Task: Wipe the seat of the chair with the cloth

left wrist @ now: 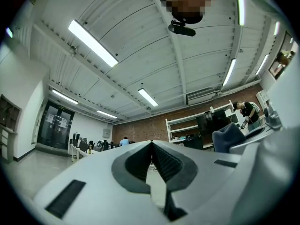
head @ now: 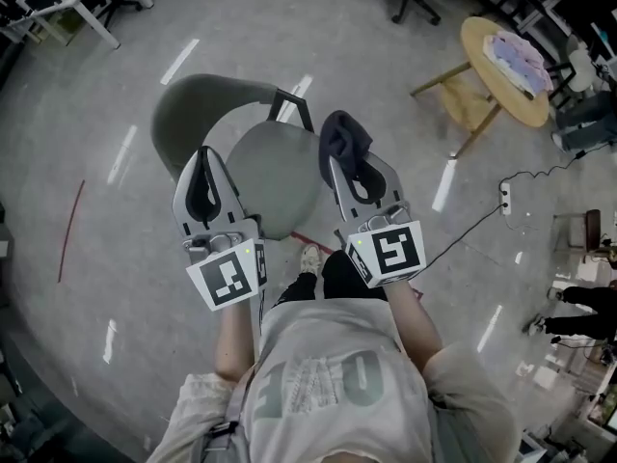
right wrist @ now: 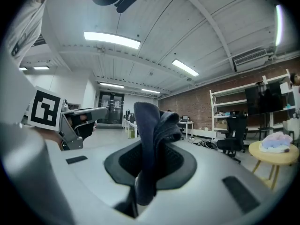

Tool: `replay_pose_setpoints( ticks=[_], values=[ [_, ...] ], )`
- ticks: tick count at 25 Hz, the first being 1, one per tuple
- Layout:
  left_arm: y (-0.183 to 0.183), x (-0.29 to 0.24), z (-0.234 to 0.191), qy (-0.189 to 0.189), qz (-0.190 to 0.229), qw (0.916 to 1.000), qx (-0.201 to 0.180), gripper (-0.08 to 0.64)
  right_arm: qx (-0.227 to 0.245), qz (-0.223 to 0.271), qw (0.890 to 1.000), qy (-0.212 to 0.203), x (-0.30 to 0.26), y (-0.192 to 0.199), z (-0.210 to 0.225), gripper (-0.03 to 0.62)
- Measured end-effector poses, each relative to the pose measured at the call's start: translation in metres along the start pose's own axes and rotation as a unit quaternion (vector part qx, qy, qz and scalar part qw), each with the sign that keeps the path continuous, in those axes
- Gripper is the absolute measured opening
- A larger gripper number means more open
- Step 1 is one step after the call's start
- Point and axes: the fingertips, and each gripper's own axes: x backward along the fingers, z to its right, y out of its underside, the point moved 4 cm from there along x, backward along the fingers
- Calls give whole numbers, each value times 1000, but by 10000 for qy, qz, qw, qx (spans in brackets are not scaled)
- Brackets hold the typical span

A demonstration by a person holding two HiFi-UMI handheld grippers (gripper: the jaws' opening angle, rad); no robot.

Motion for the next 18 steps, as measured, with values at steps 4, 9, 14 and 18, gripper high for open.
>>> replay_pose_setpoints(
  ticks=[4,9,14,18],
  values=[
    [9,-14,0,-147,-93,9998,-2,15,-22,-17,9999,-113,-19,1,12,57],
    [20,-28,5,-272,-225,9993,-91,15,-152,-20,9994,-318,-39,6,23,57],
    [16,-36,7,-662,-222,9975,-134,15,-88,-53,9975,-698,-59,4,32,57],
    [20,-40,2,-878,-206,9956,-273,15,-11,-36,9953,-968,-73,3,36,57]
  ],
)
